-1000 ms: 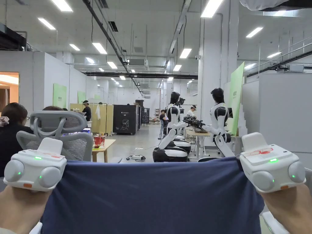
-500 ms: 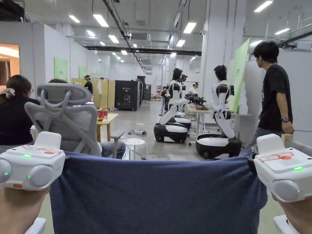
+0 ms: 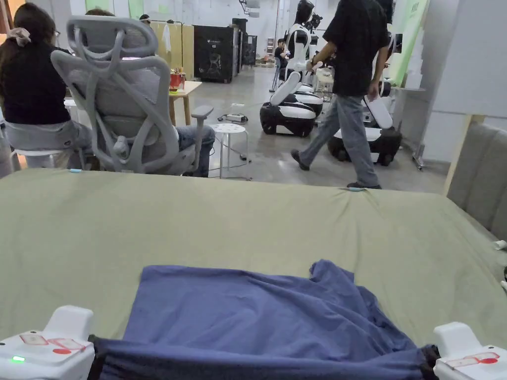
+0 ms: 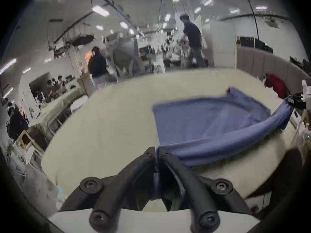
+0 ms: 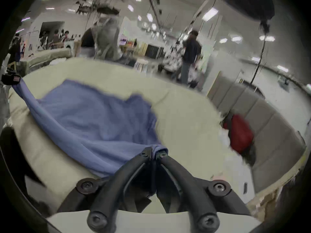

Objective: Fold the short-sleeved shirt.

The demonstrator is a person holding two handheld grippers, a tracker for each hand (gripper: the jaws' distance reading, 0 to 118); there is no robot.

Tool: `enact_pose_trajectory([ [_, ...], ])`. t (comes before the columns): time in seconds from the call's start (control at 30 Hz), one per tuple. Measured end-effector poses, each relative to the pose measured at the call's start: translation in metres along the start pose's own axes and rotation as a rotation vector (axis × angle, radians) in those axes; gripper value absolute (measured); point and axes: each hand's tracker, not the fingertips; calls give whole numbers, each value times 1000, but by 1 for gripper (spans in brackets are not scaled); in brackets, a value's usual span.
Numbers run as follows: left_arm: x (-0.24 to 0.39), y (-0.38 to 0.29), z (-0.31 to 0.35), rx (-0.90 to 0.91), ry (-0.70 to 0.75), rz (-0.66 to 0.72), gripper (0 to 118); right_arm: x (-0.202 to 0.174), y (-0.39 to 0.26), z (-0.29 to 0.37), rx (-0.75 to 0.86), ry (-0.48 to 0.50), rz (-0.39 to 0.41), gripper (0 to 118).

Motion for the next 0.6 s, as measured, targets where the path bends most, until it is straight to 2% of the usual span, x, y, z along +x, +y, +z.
enact_pose_trajectory([
  [0.13, 2, -50, -20, -156, -29, 25, 1, -13, -48, -19, -136, 72, -55, 3],
  [0.27, 1, -51, -21, -147, -27, 15, 1, -11, -49, -11, -104, 78, -104, 4],
  [0.3, 2, -48, -18, -123, -16, 5, 6, -13, -47, -8, -99, 79, -106, 5],
  [0.33, 4, -46, -14, -102, 8, -18, 26, -15, -46, -5, -84, 73, -105, 13],
  [0.37, 6, -44, -11, -88, 21, -36, 53, -19, -44, -1, -57, 44, -90, 29],
  [0.4, 8, -42, -8, -78, 22, -41, 82, -21, -42, 5, -43, 38, -90, 57],
  [0.43, 12, -42, 0, -54, 20, -44, 100, -24, -40, 9, -46, 50, -97, 83],
  [0.47, 16, -41, 7, -35, 18, -46, 99, -26, -38, 14, -42, 64, -109, 91],
  [0.5, 22, -40, 13, -27, 11, -42, 95, -31, -35, 21, -13, 86, -148, 90],
  [0.6, 34, -40, 25, 19, -4, 5, 85, -41, -29, 34, 4, 97, -198, 90],
])
